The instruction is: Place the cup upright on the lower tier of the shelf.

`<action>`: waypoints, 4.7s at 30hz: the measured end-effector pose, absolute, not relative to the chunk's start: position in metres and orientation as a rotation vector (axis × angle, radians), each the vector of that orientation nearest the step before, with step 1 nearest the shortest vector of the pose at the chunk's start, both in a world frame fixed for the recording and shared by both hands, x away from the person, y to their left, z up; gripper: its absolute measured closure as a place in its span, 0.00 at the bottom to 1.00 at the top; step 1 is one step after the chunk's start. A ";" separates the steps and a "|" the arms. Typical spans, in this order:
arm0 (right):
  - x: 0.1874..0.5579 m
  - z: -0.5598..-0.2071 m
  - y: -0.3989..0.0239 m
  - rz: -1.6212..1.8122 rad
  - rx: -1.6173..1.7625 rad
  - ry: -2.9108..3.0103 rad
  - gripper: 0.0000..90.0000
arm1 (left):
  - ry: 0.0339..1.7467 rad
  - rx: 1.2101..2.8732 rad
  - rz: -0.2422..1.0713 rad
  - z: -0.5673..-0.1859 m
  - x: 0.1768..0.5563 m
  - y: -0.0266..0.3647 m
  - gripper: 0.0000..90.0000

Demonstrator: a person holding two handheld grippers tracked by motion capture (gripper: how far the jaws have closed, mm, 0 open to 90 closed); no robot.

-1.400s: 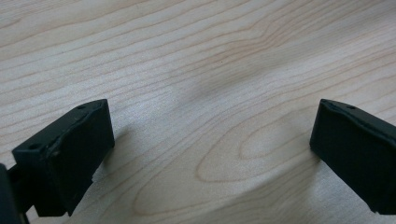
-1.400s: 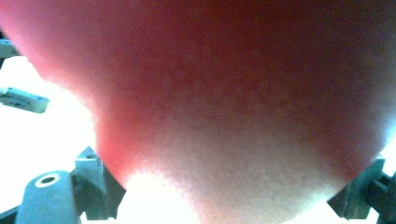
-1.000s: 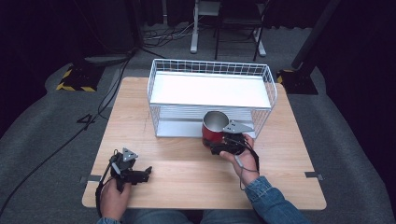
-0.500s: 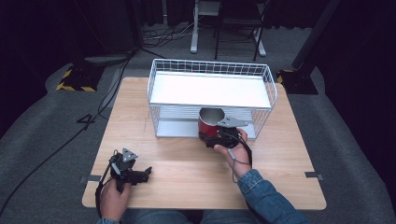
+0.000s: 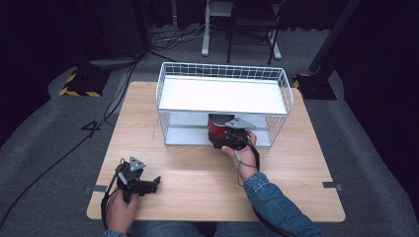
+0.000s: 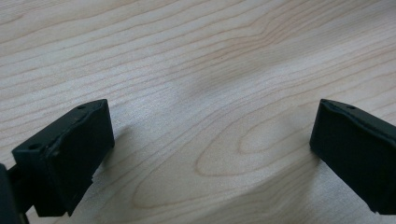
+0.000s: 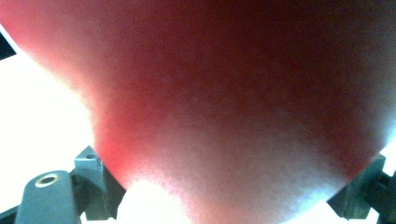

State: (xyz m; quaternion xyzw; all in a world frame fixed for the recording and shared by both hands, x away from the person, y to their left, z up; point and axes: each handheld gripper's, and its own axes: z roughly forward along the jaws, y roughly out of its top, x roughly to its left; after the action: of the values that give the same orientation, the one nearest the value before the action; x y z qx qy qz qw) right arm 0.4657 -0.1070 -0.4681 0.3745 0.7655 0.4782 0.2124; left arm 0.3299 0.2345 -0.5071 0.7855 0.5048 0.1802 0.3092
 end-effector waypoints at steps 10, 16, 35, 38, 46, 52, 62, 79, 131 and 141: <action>0.480 -0.471 -0.102 1.301 1.059 2.091 0.19 | 1.333 2.077 0.477 -0.507 0.330 0.235 0.00; 0.488 -0.475 -0.095 1.289 1.082 2.058 0.19 | 1.332 2.078 0.477 -0.507 0.330 0.235 0.00; 0.500 -0.484 -0.094 1.276 1.133 2.019 0.19 | 1.333 2.076 0.476 -0.507 0.330 0.234 0.00; 0.500 -0.484 -0.094 1.277 1.133 2.020 0.18 | 1.333 2.076 0.476 -0.507 0.330 0.234 0.00; 0.501 -0.484 -0.094 1.281 1.139 2.014 0.18 | 1.333 2.076 0.476 -0.507 0.330 0.234 0.00; 0.501 -0.484 -0.094 1.283 1.139 2.013 0.18 | 1.333 2.076 0.476 -0.507 0.330 0.234 0.00; 0.500 -0.482 -0.097 1.273 1.085 2.042 0.18 | 1.332 2.077 0.476 -0.507 0.330 0.235 0.00; 0.475 -0.477 -0.118 1.278 1.097 2.074 0.18 | 1.334 2.078 0.478 -0.507 0.332 0.234 0.00; 0.374 -0.431 -0.262 1.228 1.102 2.261 0.18 | 1.337 2.073 0.477 -0.507 0.332 0.233 0.00; 0.365 -0.446 -0.286 1.190 1.102 2.295 0.18 | 1.337 2.074 0.477 -0.507 0.332 0.233 0.00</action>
State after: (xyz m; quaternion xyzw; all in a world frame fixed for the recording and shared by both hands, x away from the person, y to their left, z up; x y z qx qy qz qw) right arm 0.3654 -0.2862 -0.4461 0.3869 0.8055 0.4175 0.1649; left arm 0.3324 0.2333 -0.5070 0.7848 0.5061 0.1804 0.3089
